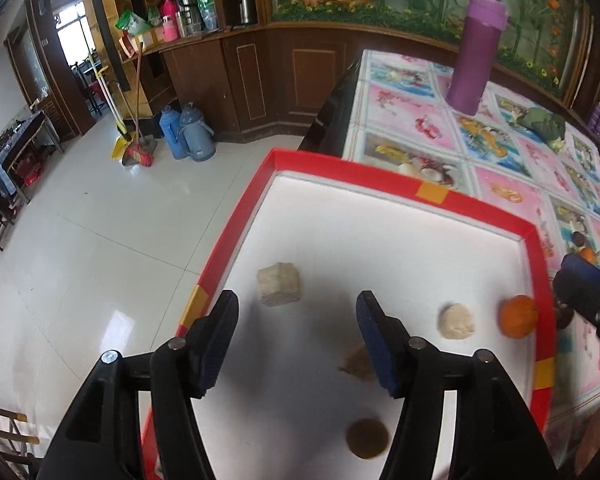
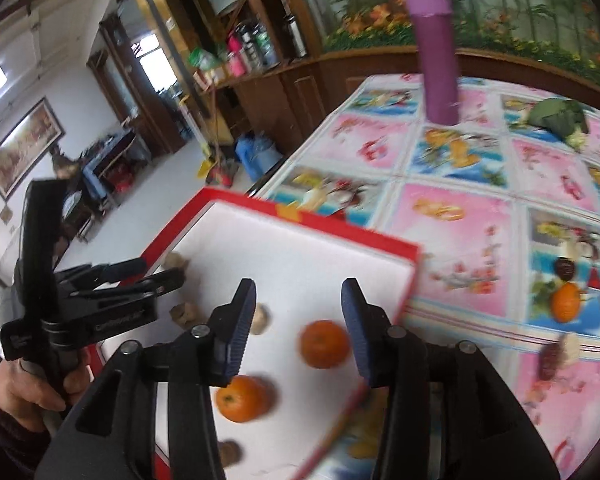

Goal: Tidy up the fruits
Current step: 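Carry both cake cubes over the red-rimmed tray and open both tools, then grasp another beige cake cube with the right tool while the left tool approaches a red date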

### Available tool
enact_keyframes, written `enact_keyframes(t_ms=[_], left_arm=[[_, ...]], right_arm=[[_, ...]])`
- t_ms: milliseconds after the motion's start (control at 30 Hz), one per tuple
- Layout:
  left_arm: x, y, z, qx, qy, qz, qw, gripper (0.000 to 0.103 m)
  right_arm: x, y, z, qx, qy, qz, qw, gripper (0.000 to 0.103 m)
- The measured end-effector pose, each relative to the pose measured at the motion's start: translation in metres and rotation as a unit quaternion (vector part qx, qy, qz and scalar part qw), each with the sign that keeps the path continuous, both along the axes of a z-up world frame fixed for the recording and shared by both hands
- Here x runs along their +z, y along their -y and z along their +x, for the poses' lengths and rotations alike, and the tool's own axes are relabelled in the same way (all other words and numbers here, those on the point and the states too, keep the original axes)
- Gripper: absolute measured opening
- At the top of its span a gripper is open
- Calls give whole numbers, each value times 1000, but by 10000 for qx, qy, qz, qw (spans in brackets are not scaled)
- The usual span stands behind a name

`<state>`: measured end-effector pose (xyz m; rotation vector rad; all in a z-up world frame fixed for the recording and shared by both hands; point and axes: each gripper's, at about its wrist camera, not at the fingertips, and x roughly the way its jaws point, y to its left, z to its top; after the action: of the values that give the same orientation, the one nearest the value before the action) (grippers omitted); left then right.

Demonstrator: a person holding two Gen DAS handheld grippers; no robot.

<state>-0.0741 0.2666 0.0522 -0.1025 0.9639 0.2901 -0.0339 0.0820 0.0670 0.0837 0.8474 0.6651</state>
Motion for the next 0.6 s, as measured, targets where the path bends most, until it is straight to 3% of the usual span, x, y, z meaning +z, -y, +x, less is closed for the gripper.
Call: enact_keyframes(t_ms=[67, 267, 433, 600], left_arm=[[6, 13, -2, -141, 89, -24, 9999, 70], [16, 67, -1, -823, 182, 3, 9964, 70], [19, 123, 3, -1485, 183, 57, 9887, 70], [20, 174, 5, -2065, 138, 111, 9783, 70]], right_arm=[[4, 27, 1, -256, 61, 21, 9997, 48], [-6, 115, 6, -1105, 10, -160, 9937, 49], [-25, 182, 9, -1720, -136, -405, 9842, 49], [-38, 221, 11, -2011, -154, -613, 9775, 48]])
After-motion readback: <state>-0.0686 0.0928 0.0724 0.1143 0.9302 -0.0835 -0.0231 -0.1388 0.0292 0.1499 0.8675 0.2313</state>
